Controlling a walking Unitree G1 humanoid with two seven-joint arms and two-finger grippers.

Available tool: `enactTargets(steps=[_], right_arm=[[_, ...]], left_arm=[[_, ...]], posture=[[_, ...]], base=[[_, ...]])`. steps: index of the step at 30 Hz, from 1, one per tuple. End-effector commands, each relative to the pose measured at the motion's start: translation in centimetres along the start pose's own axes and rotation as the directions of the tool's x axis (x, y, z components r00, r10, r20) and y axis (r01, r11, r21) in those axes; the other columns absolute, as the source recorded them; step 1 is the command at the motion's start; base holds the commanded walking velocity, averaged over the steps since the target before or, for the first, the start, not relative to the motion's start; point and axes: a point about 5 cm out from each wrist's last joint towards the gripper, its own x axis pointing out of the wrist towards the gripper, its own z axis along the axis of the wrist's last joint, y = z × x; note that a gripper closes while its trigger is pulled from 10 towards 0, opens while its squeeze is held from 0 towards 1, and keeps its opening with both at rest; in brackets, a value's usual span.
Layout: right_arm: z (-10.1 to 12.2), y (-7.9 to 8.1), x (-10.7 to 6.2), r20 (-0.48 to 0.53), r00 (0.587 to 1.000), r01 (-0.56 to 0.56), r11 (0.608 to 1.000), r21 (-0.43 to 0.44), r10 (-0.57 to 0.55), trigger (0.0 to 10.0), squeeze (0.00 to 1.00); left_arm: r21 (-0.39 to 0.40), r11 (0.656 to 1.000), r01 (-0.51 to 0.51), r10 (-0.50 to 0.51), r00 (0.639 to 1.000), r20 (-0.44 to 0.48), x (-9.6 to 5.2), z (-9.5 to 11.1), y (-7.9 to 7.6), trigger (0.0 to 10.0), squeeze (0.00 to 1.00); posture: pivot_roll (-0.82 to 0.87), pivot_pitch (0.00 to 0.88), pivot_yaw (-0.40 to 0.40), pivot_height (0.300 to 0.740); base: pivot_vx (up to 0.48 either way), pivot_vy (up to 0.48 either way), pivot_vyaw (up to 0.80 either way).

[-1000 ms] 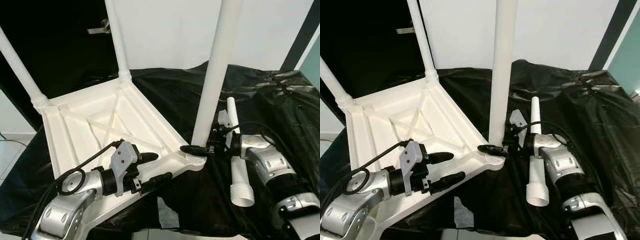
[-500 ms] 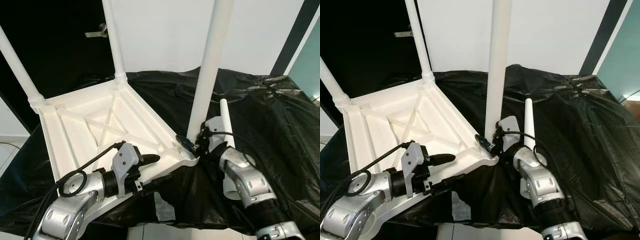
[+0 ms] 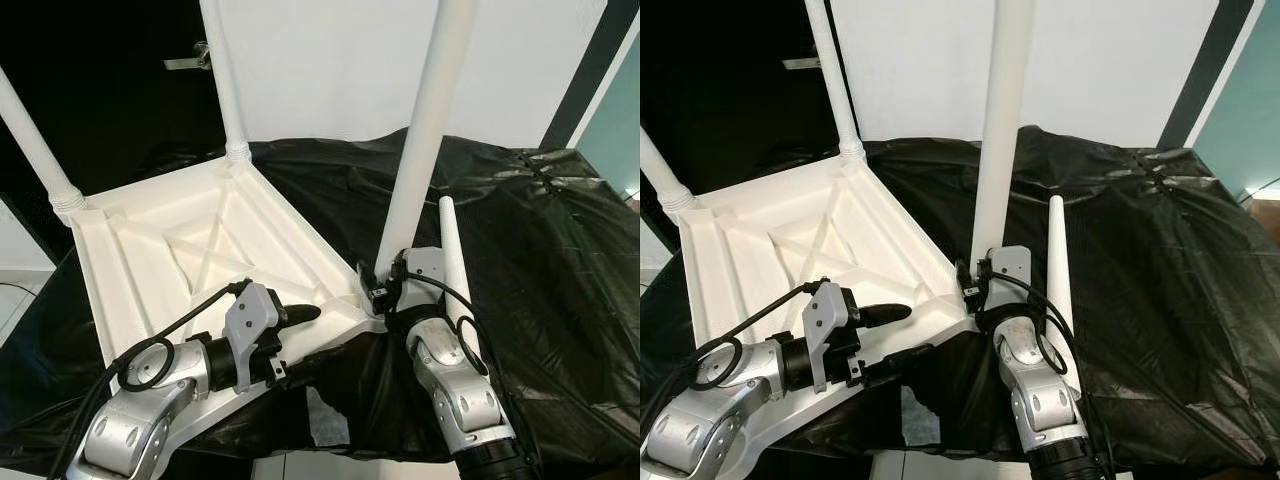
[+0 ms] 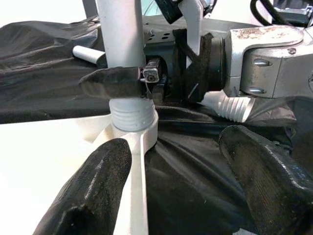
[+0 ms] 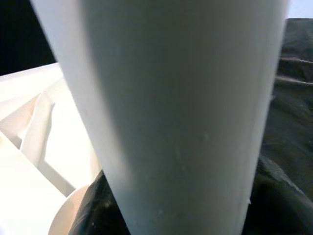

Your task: Building children table

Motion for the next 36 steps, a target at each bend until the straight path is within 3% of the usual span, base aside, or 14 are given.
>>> enactTargets(steps=[1,15,22,34,35,36], right_arm=[[-2.7,-0.9,-0.6,-0.142,0.988,0.064,0.998,-0.007,-0.064,10.0,0.00],[-1.4,-1.6,-0.8,-0.051,0.993,0.109,0.994,0.008,-0.108,10.0,0.00],[-0.3,-2.5,-0.6,-0.006,0.994,0.112,0.982,0.152,-0.112,10.0,0.00],[-0.2,-2.4,-0.5,0.020,0.998,0.051,0.999,0.004,-0.051,10.0,0.00],[0.0,-2.7,-0.5,0.035,0.998,0.042,0.999,0.006,-0.042,10.0,0.31],[0.2,-2.9,-0.4,0.046,0.998,0.038,0.999,0.008,-0.038,10.0,0.31]], left_arm=[[0.005,0.999,-0.040,0.040,0.999,-0.004,0.1,0.0,0.3,10.0,0.00],[0.005,0.999,-0.049,0.049,0.999,0.001,0.2,0.0,0.4,10.0,0.00],[0.007,0.998,-0.057,0.057,0.998,0.006,0.3,0.0,0.5,10.0,0.00],[0.004,0.998,-0.059,0.058,0.998,0.012,0.4,0.1,0.4,10.0,0.00],[0.003,0.998,-0.057,0.057,0.998,0.013,0.5,0.1,0.4,10.0,0.00],[0.002,0.998,-0.056,0.056,0.998,0.013,0.5,0.1,0.3,10.0,0.00]], posture=[[0.04,0.000,-0.008,0.740],[0.04,0.000,-0.014,0.740],[0.03,0.000,-0.010,0.740],[0.03,0.000,-0.011,0.740],[0.03,0.000,-0.010,0.740],[0.03,0.000,-0.010,0.740]], base=[[0.000,0.000,0.00],[0.000,0.000,0.00],[0.000,0.000,0.00],[0.000,0.000,0.00],[0.000,0.000,0.00],[0.000,0.000,0.00]])
